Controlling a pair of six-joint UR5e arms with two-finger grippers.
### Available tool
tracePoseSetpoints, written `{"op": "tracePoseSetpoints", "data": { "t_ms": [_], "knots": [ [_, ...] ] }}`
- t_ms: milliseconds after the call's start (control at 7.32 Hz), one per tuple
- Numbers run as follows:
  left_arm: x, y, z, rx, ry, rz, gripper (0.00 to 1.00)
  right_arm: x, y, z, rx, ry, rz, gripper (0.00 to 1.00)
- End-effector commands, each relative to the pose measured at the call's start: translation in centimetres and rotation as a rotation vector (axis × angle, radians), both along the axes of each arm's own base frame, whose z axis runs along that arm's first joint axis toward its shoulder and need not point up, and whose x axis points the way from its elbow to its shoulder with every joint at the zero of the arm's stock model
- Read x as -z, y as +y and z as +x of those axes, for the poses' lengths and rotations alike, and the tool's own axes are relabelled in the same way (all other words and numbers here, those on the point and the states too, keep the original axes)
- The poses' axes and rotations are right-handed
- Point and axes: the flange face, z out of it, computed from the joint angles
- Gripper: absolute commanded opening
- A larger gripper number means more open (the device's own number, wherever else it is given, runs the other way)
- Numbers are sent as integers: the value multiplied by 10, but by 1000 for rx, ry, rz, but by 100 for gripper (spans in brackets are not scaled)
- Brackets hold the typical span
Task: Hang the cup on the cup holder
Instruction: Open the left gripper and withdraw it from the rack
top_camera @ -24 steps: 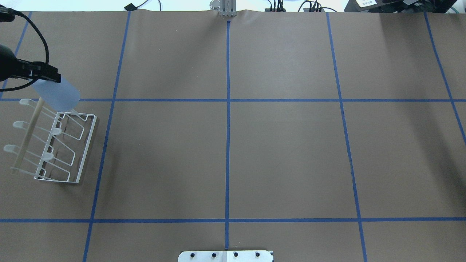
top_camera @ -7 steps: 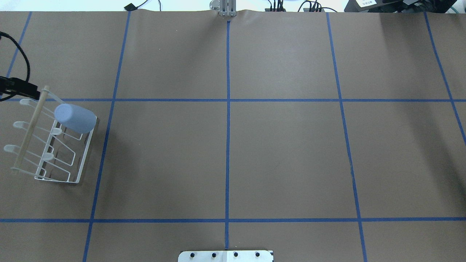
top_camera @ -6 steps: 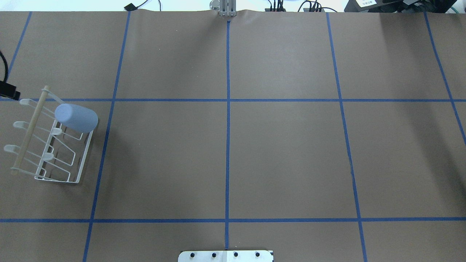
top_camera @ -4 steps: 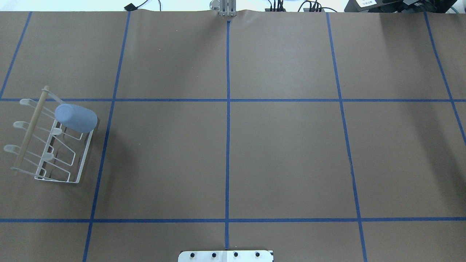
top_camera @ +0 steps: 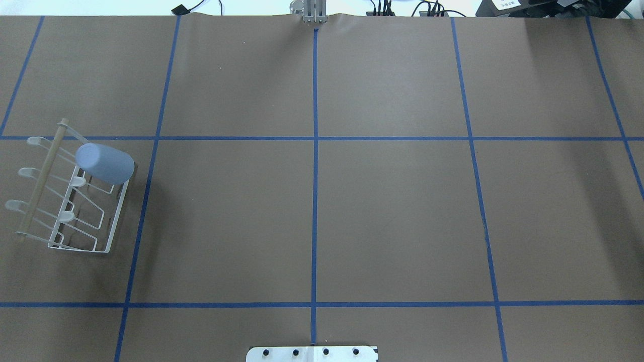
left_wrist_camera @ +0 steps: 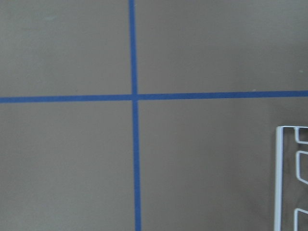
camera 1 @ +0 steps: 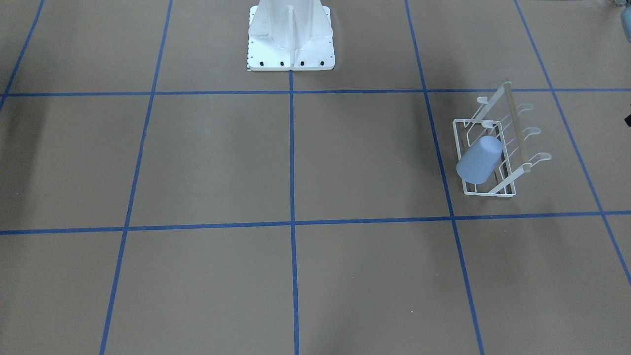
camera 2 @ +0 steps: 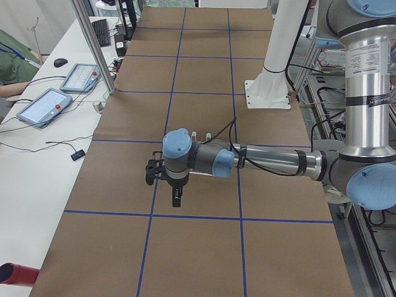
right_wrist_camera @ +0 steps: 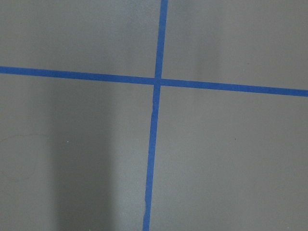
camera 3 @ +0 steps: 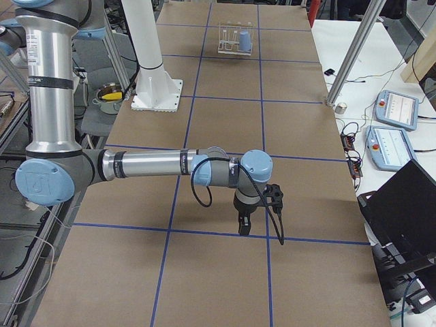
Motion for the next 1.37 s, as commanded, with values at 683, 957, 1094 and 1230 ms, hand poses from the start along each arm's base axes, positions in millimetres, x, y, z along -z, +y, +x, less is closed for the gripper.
{"op": "tracePoseSetpoints", "data": {
  "t_ms": [683,957,1094,1230],
  "knots": [
    [0,-7,-17,39,-42,-2,99,6,0,5,-12,-3,7,100],
    [0,-8,-18,40,-60,2,99,5,1,6,-14,-3,5,100],
    [0,-9,-17,39,-60,1,99,6,1,6,-15,-4,7,100],
    [-1,-11,-17,39,-60,-1,99,6,0,7,-17,-4,7,100]
  ]
}}
